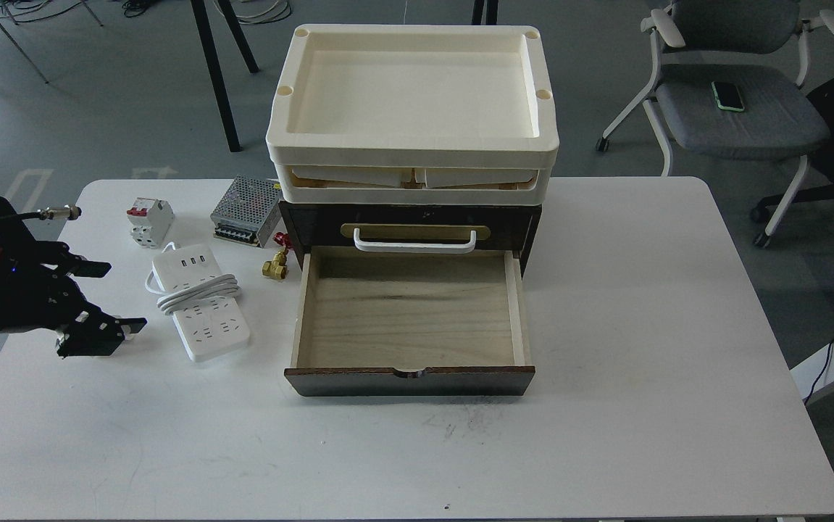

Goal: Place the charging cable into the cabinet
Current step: 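Reach the left gripper down to the white power strip with cable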

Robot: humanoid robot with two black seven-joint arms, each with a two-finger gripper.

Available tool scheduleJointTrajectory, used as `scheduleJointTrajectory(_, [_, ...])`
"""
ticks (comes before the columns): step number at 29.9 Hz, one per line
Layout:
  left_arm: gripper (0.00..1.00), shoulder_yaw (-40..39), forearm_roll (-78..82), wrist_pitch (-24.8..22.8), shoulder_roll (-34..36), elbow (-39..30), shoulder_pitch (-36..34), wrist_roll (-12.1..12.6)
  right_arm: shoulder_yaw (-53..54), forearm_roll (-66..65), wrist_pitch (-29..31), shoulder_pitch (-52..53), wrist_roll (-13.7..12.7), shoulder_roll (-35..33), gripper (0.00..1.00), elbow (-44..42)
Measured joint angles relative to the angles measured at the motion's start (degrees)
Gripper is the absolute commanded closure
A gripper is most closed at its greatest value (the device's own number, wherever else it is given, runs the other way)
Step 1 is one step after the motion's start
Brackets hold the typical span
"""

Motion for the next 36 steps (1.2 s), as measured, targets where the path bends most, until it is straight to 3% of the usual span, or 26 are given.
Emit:
scheduleJointTrajectory(6, [0.02,0.2,0.1,2.3,-6.6,10.3,0.0,0.0,0.2,0.0,0.0,-2.3,0.0,0.2,0.0,0.0])
scheduleJointTrajectory(21, [0.03,0.6,-0.5,2.3,-20.8,20.8,-0.1,0.0,0.5,0.0,0.0,-2.9,0.1,0.1,0.0,-0.3])
scheduleJointTrajectory(26, [0.09,0.8,-0.6,2.4,-24.7,25.1,0.1,0.0,0.5,0.0,0.0,-2.9,0.1,0.1,0.0,-0.4])
scheduleJointTrajectory(36, [0.33,0.8,-0.7,2.2,-25.7,25.9,2.9,0.0,0.8,0.0,0.0,-3.7,0.1,0.0,0.0,-0.7])
